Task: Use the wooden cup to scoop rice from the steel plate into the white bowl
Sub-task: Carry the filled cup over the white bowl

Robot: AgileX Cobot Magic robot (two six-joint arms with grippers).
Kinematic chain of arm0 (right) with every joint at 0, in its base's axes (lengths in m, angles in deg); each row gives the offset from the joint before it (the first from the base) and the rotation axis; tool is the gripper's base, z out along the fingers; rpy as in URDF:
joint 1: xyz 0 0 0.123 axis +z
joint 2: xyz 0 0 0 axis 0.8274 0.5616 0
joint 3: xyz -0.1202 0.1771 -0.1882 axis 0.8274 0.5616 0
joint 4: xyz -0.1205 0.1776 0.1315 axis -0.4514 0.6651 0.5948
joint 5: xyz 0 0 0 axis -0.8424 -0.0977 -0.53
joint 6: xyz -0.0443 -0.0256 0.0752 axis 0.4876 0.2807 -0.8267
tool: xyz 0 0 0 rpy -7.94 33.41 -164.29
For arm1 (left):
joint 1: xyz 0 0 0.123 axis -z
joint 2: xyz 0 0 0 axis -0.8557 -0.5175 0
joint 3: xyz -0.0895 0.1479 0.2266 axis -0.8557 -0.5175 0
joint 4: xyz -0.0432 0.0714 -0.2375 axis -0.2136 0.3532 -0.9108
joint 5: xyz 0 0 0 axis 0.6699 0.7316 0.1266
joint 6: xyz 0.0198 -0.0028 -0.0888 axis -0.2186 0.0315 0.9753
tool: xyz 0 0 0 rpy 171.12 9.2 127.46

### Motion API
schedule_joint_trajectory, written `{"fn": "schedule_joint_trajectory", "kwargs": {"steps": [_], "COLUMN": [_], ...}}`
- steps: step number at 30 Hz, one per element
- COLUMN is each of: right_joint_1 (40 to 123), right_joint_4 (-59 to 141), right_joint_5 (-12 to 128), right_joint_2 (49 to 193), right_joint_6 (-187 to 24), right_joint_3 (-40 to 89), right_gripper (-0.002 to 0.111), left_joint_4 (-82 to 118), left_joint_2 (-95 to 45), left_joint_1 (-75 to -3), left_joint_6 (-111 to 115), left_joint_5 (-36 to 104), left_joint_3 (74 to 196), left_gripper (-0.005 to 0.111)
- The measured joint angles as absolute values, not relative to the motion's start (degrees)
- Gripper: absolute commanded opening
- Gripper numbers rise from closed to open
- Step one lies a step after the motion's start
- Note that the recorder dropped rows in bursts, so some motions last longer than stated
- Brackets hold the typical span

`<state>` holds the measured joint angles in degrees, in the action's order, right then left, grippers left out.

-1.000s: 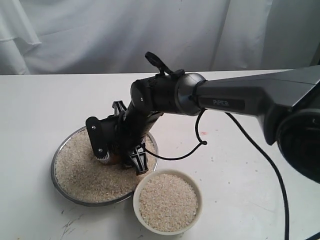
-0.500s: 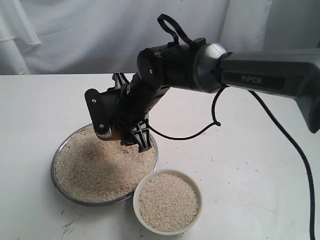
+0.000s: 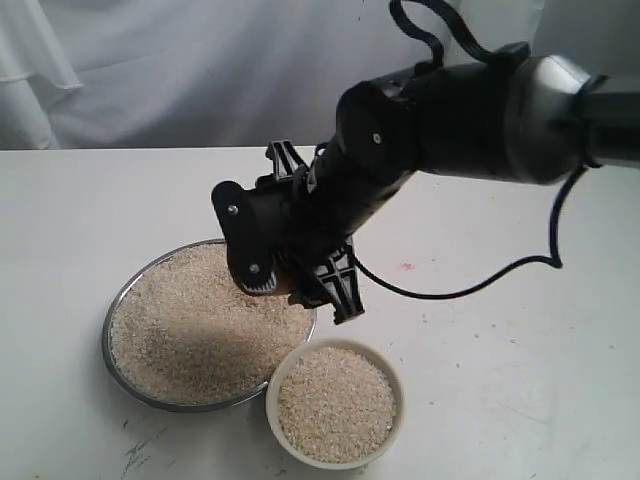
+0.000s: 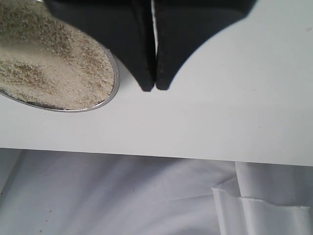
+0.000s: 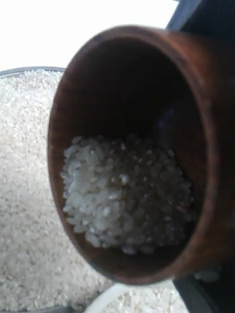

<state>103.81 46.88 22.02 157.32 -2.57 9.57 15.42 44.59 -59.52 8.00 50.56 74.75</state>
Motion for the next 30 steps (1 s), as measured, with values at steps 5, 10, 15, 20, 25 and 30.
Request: {"fn": "schedule_joint_trajectory", "kwargs": {"steps": [5, 10, 15, 20, 25, 30], "right_joint_1": [102.43, 102.07, 102.07, 102.07, 102.42, 104.51], "right_joint_4": [46.96, 43.7, 38.88, 34.16, 31.24, 24.98], "right_joint_5": [26.14, 28.12, 28.48, 28.76, 28.9, 29.06], "right_joint_2": [152.78, 148.28, 144.55, 143.89, 143.89, 143.89], "right_joint_6": [-1.48, -1.26, -1.26, -1.26, -1.26, -6.16], "right_joint_3": [18.44, 24.63, 28.28, 29.8, 31.7, 32.68], "right_gripper": [0.0, 0.0, 0.0, 0.0, 0.0, 0.0], "left_joint_4": [15.42, 15.42, 15.42, 15.42, 15.42, 15.42], "left_joint_2": [44.59, 44.59, 44.59, 44.59, 44.59, 44.59], "left_joint_1": [-59.52, -59.52, -59.52, -59.52, -59.52, -59.52], "left_joint_6": [8.0, 8.0, 8.0, 8.0, 8.0, 8.0], "left_joint_5": [50.56, 50.56, 50.56, 50.56, 50.56, 50.56], "left_joint_3": [74.75, 74.75, 74.75, 74.75, 74.75, 74.75], "left_gripper": [0.0, 0.0, 0.0, 0.0, 0.0, 0.0]}}
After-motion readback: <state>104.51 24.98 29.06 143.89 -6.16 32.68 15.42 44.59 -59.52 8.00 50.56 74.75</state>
